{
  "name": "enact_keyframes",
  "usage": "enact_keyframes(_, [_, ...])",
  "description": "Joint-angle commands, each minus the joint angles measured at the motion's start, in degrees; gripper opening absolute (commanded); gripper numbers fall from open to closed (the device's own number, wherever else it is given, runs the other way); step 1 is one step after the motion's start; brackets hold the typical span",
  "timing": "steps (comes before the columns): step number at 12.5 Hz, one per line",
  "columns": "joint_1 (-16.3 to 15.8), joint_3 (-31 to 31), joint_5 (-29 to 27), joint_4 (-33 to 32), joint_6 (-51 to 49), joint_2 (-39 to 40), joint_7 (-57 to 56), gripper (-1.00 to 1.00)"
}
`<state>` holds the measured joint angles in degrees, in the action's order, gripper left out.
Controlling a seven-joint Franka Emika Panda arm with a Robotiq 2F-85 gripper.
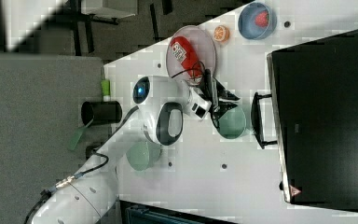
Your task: Drag mug forwards.
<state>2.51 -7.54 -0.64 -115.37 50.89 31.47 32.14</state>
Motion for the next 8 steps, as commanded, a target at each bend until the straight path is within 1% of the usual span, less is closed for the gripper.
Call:
enact_keyframes(1, [0.26, 1.56, 1.04, 6.99, -0.31, 1.65, 0.89, -0.65])
enact_keyframes(5, [0.26, 1.82, 1.04, 14.86, -1.22, 6.76, 0.89, -0.65])
enact_keyframes(8, [0.24, 1.98, 1.04, 20.74, -4.18, 10.04, 0.89, -0.65])
